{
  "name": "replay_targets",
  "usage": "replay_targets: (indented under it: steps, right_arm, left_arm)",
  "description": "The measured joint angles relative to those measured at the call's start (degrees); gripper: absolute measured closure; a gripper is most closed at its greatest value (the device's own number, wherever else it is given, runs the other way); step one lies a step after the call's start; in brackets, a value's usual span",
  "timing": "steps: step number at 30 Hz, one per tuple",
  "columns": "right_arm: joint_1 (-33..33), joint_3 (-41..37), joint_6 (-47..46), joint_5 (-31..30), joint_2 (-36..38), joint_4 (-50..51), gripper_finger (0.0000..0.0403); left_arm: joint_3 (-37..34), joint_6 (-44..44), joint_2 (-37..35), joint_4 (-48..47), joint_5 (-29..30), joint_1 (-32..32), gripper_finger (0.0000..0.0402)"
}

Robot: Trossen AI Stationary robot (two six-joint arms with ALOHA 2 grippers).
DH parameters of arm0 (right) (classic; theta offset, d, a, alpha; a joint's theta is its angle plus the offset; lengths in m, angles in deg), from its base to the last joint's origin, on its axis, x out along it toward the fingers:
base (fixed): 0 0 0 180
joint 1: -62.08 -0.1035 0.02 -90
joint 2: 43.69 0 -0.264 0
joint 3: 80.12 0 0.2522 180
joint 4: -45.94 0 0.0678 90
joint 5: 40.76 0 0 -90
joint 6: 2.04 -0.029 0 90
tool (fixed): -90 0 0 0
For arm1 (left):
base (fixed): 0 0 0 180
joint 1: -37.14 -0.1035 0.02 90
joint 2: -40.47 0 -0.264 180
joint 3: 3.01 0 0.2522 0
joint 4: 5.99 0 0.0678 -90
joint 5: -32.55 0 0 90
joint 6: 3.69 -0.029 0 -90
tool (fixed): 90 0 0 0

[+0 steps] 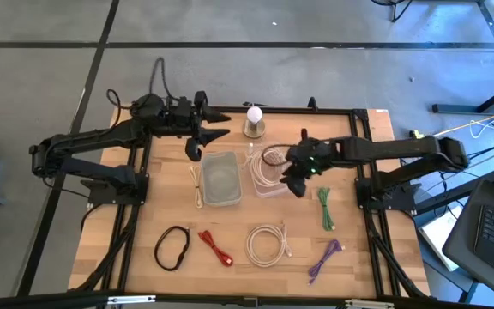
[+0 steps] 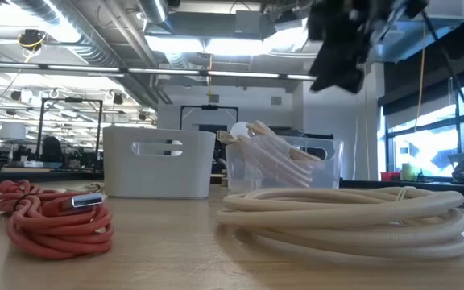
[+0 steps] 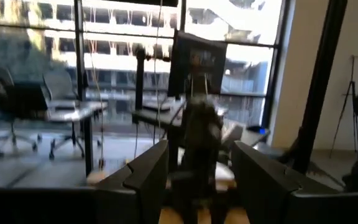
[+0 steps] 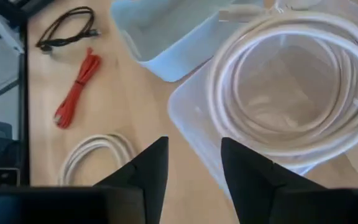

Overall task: Pick and place USB-C Cables
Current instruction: Adjust the bins

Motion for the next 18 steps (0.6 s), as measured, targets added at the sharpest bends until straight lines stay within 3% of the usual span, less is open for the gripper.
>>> replay_targets:
  steps: [6,12,16,18]
  right_arm:
    - [-7.19,0.00,-3.33,-7.68,7.27,1.53,0.0282]
    - [-11.16,0.00,-5.68,-17.17,12.53,5.31,0.0339]
    - [-11.71,0.00,-4.95,-18.80,14.45,6.75,0.0390]
    - [-11.71,0.00,-4.47,-19.16,15.03,6.99,0.0396]
  left_arm:
    - [0.00,2.90,-0.05,-17.11,-0.01,1.26,0.0230]
    - [0.00,8.22,-0.37,-34.64,0.34,3.27,0.0241]
    - [0.00,10.94,-0.09,-48.93,6.21,5.25,0.0252]
    - [0.00,12.84,-0.07,-57.65,10.88,6.10,0.0260]
